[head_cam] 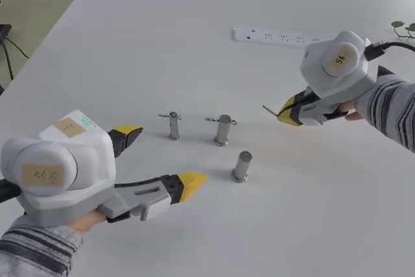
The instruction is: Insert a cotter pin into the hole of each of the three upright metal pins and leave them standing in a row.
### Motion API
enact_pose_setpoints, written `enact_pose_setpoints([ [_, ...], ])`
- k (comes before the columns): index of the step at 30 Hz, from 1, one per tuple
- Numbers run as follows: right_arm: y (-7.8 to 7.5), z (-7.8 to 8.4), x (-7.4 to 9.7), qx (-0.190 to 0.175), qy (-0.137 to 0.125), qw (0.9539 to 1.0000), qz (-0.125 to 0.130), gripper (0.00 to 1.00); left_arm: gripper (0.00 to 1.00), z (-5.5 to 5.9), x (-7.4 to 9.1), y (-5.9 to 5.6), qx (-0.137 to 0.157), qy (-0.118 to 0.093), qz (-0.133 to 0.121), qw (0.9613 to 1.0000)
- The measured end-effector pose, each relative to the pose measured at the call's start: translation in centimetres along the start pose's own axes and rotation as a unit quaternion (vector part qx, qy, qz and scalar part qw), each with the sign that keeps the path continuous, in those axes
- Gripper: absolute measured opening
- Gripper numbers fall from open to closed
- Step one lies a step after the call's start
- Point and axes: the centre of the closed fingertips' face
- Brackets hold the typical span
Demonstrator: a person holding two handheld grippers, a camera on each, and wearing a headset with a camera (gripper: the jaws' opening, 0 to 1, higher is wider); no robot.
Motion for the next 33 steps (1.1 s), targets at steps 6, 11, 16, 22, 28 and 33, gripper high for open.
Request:
enact_pose_setpoints([
  [6, 1.1, -1.3, 1.2, 0.009, -0.029, 0.9995, 0.004, 0.00, 0.66, -0.9, -0.6, -0.8, -0.002, -0.001, 0.018, 0.9998],
  [11, 2.1, -2.1, 2.3, 0.029, -0.053, 0.9982, 0.001, 0.00, 0.60, -1.6, -1.4, -1.2, 0.017, -0.010, 0.031, 0.9993],
  [16, 3.0, -2.8, 3.3, 0.056, -0.074, 0.9957, 0.001, 0.00, 0.54, -2.2, -2.3, -1.5, 0.031, -0.015, 0.047, 0.9983],
  [22, 3.9, -3.8, 4.3, 0.078, -0.099, 0.9920, 0.005, 0.00, 0.46, -3.6, -3.5, -2.6, 0.057, -0.029, 0.073, 0.9953],
  [28, 5.3, -4.6, 4.6, 0.102, -0.123, 0.9872, 0.002, 0.00, 0.39, -4.6, -4.5, -3.5, 0.077, -0.034, 0.095, 0.9918],
  [33, 6.6, -5.3, 5.1, 0.115, -0.141, 0.9833, 0.002, 0.00, 0.32, -4.6, -5.0, -4.1, 0.084, -0.028, 0.105, 0.9905],
])
Point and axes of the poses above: the centre of the closed fingertips' face, and the gripper's own axes: x roughly backward along the fingers, y roughly to its left, z roughly out of its underside, and after that the axes turned 8 degrees about z, right-handed
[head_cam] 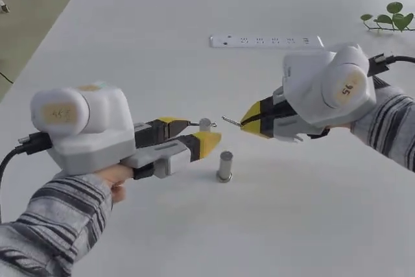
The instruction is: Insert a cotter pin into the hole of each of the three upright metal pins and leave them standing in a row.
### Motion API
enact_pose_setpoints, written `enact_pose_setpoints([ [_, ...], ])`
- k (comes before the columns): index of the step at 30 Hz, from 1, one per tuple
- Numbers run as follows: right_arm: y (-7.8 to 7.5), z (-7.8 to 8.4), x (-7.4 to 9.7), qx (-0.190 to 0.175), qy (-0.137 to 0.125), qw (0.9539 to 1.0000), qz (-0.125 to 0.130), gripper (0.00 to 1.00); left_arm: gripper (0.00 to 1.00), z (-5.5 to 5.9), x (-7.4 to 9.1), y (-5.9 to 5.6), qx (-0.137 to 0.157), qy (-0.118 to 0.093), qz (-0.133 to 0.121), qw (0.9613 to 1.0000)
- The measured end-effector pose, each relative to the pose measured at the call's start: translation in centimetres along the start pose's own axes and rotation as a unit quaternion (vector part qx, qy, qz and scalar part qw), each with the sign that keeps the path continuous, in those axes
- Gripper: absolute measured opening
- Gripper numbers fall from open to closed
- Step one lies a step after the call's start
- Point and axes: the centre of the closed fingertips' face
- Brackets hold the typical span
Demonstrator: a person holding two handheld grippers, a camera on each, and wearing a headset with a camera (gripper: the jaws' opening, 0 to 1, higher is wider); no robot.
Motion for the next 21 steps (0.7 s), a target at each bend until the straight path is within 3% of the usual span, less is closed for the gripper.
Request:
enact_pose_setpoints([
  [7, 1.3, -1.1, 0.4, 0.028, -0.022, 0.9994, -0.007, 0.00, 0.19, 0.6, -0.5, -1.0, 0.019, 0.011, 0.020, 0.9996],
  [21, 1.9, -2.2, 0.6, 0.051, -0.042, 0.9977, -0.014, 0.00, 0.03, 0.2, -0.8, -1.9, 0.060, -0.005, 0.043, 0.9972],
])
Point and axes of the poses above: the centre of the closed fingertips' face, and the gripper's own axes: x roughly backward along the fingers, y roughly to its left, z roughly out of its underside, and after that the axes turned 8 degrees about z, right-handed
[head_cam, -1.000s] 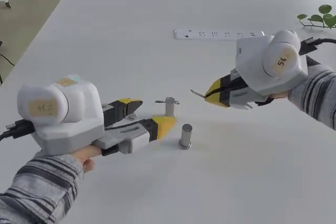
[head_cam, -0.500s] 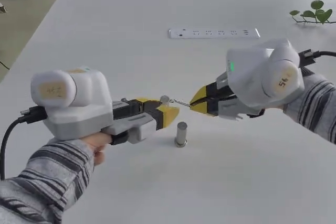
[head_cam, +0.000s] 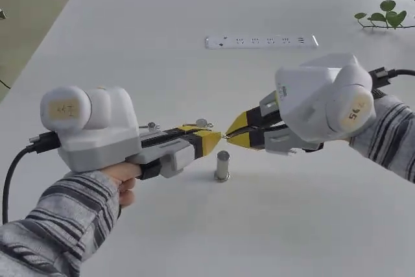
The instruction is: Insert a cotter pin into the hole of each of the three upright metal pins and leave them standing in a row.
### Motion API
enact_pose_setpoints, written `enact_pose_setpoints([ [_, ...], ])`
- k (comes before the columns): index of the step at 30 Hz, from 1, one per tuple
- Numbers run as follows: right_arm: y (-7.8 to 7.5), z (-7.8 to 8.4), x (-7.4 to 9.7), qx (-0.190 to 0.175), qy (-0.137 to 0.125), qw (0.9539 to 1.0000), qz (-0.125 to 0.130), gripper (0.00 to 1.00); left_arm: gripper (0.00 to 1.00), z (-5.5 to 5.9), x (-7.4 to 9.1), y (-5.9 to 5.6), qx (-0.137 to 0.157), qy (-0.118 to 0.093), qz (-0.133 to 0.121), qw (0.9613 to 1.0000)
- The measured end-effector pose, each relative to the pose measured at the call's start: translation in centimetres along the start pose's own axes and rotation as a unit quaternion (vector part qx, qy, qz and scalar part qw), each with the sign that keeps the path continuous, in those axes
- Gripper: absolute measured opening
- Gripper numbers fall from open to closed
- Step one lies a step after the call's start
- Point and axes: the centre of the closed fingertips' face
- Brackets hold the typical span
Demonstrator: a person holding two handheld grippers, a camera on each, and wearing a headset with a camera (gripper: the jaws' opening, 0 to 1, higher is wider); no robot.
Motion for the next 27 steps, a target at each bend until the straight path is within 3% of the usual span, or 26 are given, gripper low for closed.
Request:
enact_pose_setpoints([
  [11, 0.0, -0.4, -0.1, 0.002, -0.005, 1.0000, 0.004, 0.00, 0.00, 0.1, 0.0, -0.1, 0.023, -0.003, 0.004, 0.9997],
  [17, 0.1, -0.4, -0.2, -0.013, -0.006, 0.9999, 0.006, 0.00, 0.00, 0.2, 0.1, -0.4, -0.012, 0.004, 0.005, 0.9999],
  [19, 0.0, -0.6, -0.1, -0.029, -0.011, 0.9995, 0.007, 0.00, 0.00, -0.1, 0.1, -0.6, -0.049, 0.000, 0.008, 0.9988],
  [25, -0.1, -0.5, 0.1, -0.084, -0.016, 0.9963, 0.002, 0.01, 0.00, -0.4, 0.4, -1.3, -0.070, -0.007, 0.027, 0.9971],
  [27, 0.3, -0.6, 0.2, -0.115, -0.024, 0.9930, -0.008, 0.03, 0.00, -0.2, 0.5, -1.3, -0.085, 0.000, 0.031, 0.9959],
])
Point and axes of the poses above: the centre of the closed fingertips' face, and the gripper's own axes: x roughly backward along the fingers, y roughly to its left, z roughly out of its underside, and after that the axes turned 8 degrees about z, right-handed
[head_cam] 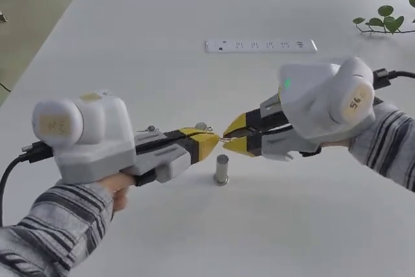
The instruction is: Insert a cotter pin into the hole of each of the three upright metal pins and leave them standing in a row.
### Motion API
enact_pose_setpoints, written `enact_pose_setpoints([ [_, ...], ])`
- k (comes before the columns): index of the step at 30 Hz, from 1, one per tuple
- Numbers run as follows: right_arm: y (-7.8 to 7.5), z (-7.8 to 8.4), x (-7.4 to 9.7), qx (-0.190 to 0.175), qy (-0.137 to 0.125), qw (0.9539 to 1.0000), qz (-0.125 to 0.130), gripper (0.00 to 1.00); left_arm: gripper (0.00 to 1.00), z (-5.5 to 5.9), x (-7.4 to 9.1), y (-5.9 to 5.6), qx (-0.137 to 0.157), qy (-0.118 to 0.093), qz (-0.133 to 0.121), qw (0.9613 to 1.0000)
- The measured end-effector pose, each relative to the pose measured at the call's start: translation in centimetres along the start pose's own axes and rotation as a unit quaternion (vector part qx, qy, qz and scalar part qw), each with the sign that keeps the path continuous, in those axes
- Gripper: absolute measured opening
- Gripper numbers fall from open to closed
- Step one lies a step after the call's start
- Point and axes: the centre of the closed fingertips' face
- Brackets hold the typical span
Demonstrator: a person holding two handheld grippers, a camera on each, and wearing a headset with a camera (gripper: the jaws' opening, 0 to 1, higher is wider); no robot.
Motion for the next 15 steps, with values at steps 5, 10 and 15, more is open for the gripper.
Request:
enact_pose_setpoints([
  [5, 0.4, 0.0, 0.2, -0.094, -0.018, 0.9951, -0.027, 0.08, 0.00, 0.5, 0.5, -0.6, -0.027, 0.011, 0.017, 0.9994],
  [10, 1.5, -0.1, 0.6, -0.181, -0.033, 0.9808, -0.065, 0.11, 0.00, 0.7, 0.9, -1.2, -0.035, 0.006, 0.038, 0.9986],
  [15, 2.5, -0.2, 0.8, -0.213, -0.044, 0.9719, -0.090, 0.10, 0.00, 0.6, 1.0, -2.0, -0.038, 0.003, 0.061, 0.9974],
])
Point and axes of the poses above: the centre of the closed fingertips' face, and the gripper's own axes: x roughly backward along the fingers, y roughly to its left, z roughly out of its underside, and after that the axes turned 8 degrees about z, right-handed
